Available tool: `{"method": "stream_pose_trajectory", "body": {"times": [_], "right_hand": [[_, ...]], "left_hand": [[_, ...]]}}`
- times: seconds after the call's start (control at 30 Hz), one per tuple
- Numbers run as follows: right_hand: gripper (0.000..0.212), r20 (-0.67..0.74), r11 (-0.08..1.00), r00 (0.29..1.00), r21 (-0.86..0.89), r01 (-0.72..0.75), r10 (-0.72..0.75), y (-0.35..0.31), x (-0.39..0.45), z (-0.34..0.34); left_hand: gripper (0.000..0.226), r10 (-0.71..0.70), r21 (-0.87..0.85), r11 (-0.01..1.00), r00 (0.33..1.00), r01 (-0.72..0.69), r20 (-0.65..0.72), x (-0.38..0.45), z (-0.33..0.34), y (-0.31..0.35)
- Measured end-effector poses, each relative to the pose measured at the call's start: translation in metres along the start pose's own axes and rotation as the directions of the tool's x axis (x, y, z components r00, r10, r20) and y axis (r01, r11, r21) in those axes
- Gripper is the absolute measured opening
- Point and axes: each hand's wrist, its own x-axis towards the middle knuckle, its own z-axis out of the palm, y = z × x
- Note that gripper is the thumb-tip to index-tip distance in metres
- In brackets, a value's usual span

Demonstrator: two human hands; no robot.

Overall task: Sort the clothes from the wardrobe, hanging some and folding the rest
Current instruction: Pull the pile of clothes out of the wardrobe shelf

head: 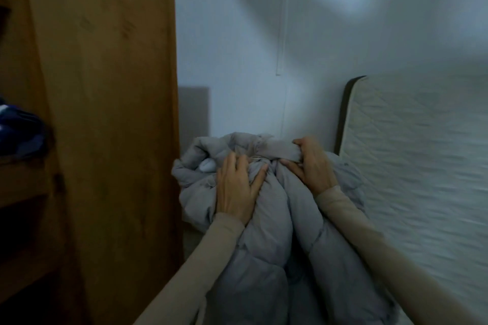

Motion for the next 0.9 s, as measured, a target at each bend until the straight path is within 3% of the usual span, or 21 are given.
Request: {"method": "stream_pose_trajectory", "body": {"times": [0.1, 0.3, 0.53, 0.67, 0.83, 0.9], "right_hand": [[0.059, 0.006, 0.998, 0.999, -0.045, 0.032, -0.032, 0.016, -0.009, -0.011], [0.062, 0.012, 0.987, 1.0, -0.159, 0.017, -0.015, 0.034, -0.025, -0.005], [0.055, 0.02, 0.961, 0.992, -0.252, -0.119, 0.128, 0.034, -0.063, 0.052], [0.045, 0.083, 0.938, 0.97, -0.287, -0.195, 0.227, 0.032, -0.124, 0.098], [0.045, 0.257, 0.884, 0.89, -0.386, -0.262, 0.376, 0.026, -0.248, 0.148], [0.044, 0.315, 0.878, 0.859, -0.398, -0.267, 0.404, 0.021, -0.306, 0.167]], "left_hand": [[0.035, -0.028, -0.057, 0.998, 0.999, 0.029, 0.03, -0.005, 0.018, 0.005], [0.065, -0.084, -0.084, 0.992, 0.991, 0.093, 0.105, -0.007, 0.042, -0.006], [0.054, -0.107, 0.021, 0.994, 0.985, 0.106, 0.138, -0.026, 0.063, -0.061], [0.045, -0.207, 0.048, 0.978, 0.942, 0.201, 0.265, -0.082, 0.082, -0.099], [0.062, -0.295, 0.124, 0.956, 0.848, 0.268, 0.44, -0.192, 0.113, -0.15], [0.054, -0.308, 0.153, 0.951, 0.823, 0.267, 0.477, -0.244, 0.127, -0.17]]}}
